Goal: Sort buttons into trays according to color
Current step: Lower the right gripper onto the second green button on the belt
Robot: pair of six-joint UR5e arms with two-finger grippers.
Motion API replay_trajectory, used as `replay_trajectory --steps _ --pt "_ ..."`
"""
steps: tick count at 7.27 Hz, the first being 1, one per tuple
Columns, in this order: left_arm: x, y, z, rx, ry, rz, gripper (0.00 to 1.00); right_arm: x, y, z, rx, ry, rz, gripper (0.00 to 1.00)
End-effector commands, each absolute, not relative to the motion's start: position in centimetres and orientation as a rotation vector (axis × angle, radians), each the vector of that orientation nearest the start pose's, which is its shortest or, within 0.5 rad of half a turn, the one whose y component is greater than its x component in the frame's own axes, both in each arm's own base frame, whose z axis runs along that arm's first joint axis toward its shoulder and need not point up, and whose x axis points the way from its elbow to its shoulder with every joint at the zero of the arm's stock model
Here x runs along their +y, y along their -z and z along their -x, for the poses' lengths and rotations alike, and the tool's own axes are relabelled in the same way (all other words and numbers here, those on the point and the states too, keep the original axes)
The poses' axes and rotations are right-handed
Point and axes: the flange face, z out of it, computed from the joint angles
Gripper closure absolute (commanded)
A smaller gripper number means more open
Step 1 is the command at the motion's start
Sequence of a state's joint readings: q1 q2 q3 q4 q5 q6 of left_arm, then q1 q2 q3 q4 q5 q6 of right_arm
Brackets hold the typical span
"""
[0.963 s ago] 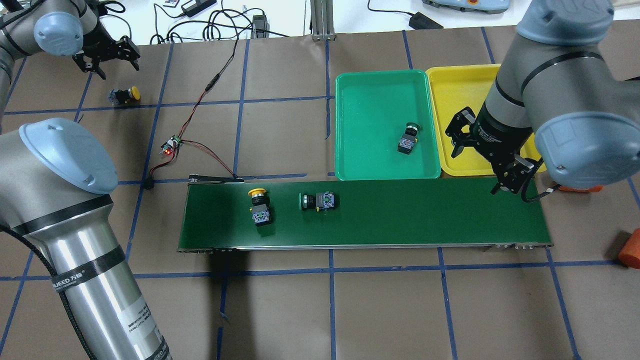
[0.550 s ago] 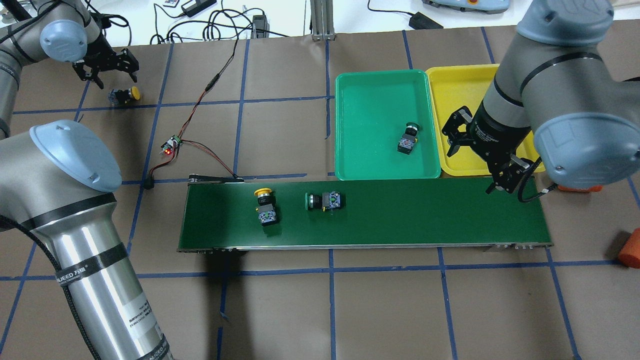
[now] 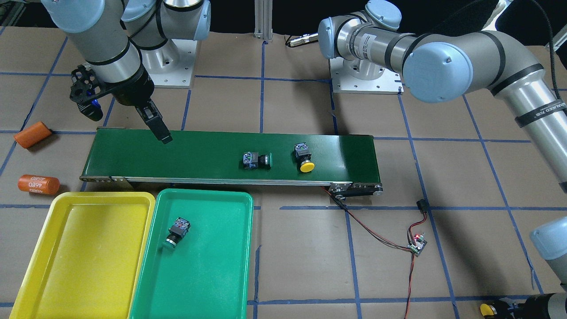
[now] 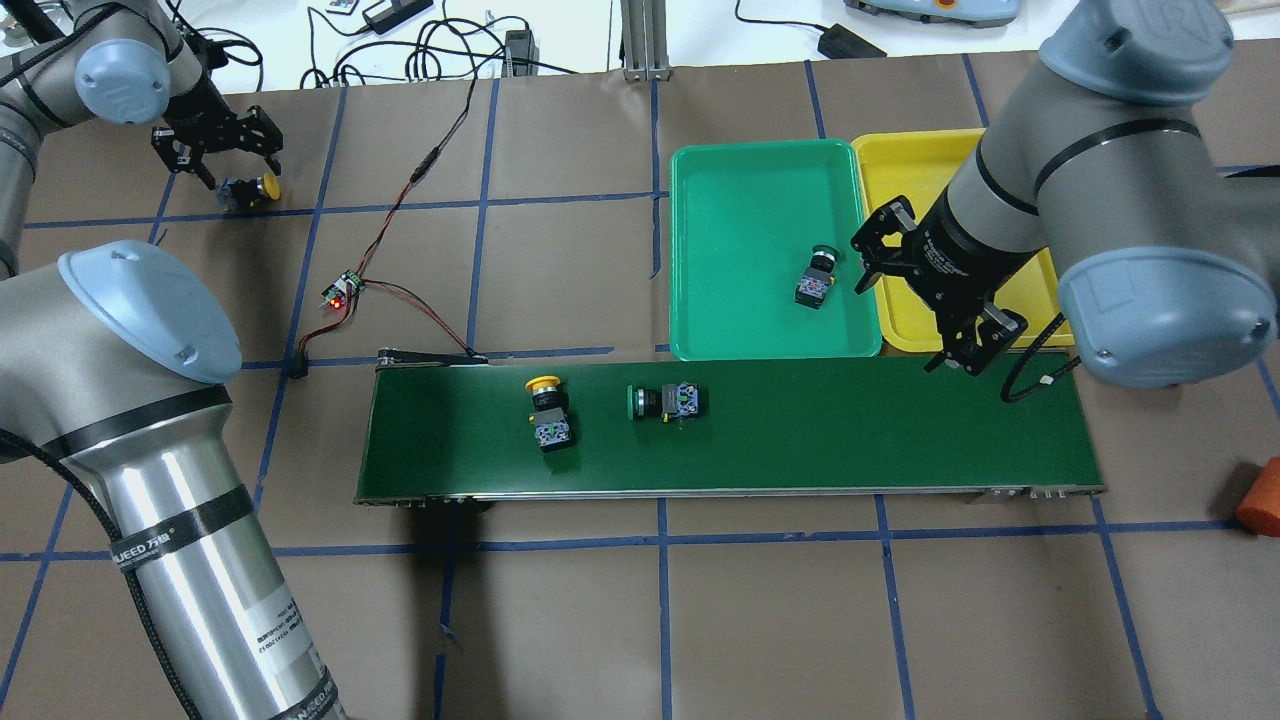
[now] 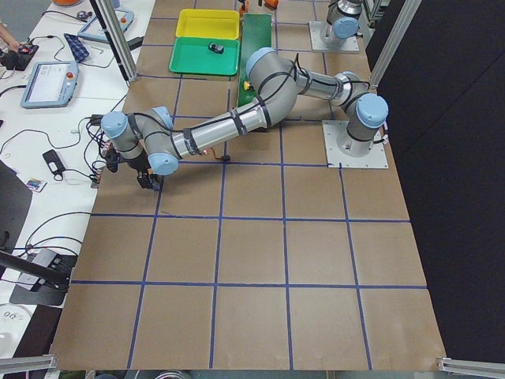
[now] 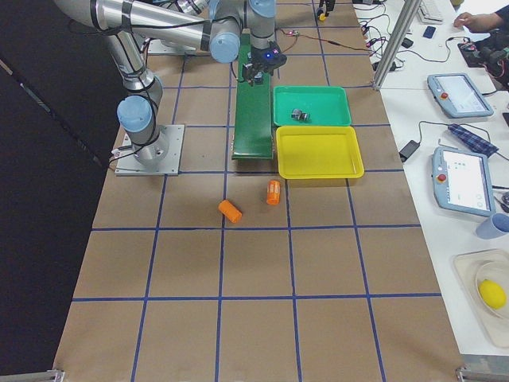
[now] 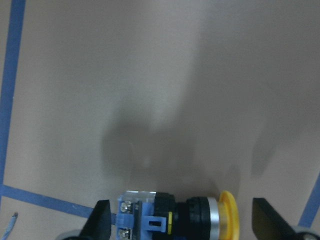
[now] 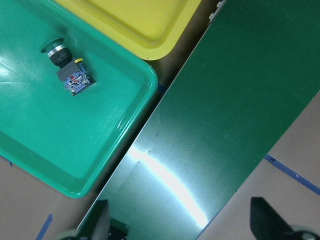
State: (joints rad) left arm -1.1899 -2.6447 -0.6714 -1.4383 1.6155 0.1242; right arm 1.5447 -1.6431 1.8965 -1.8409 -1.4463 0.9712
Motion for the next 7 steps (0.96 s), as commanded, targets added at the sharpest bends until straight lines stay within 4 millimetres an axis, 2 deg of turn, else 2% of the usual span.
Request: replay_trajectory --steps 1,2,3,5,6,7 --pt "-83.8 -18.2 -20.4 3.091 -0.113 0.406 0.00 -45.5 -38.7 -13.5 2.652 -0.077 -1.437 0.00" --pt "-83.5 -18.1 -20.7 3.096 -0.143 0.403 0.19 -45.4 -38.2 -13.2 2.664 -0.086 -1.448 0.00" --pt "-83.4 -18.5 -20.8 3.097 -0.162 0.408 0.24 -45.6 -37.7 -13.2 2.662 -0.095 -1.453 0.00" --pt "-83.2 -19.6 -20.0 3.101 -0.189 0.408 0.08 -45.7 -37.7 -13.2 2.655 -0.102 -1.455 0.00" --pt "-83.2 -19.9 -19.9 3.103 -0.187 0.406 0.04 -45.6 -37.4 -13.2 2.663 -0.112 -1.454 0.00" --pt "-83.3 -20.0 -19.8 3.103 -0.184 0.404 0.09 -45.2 -36.7 -13.4 2.655 -0.138 -1.465 0.00"
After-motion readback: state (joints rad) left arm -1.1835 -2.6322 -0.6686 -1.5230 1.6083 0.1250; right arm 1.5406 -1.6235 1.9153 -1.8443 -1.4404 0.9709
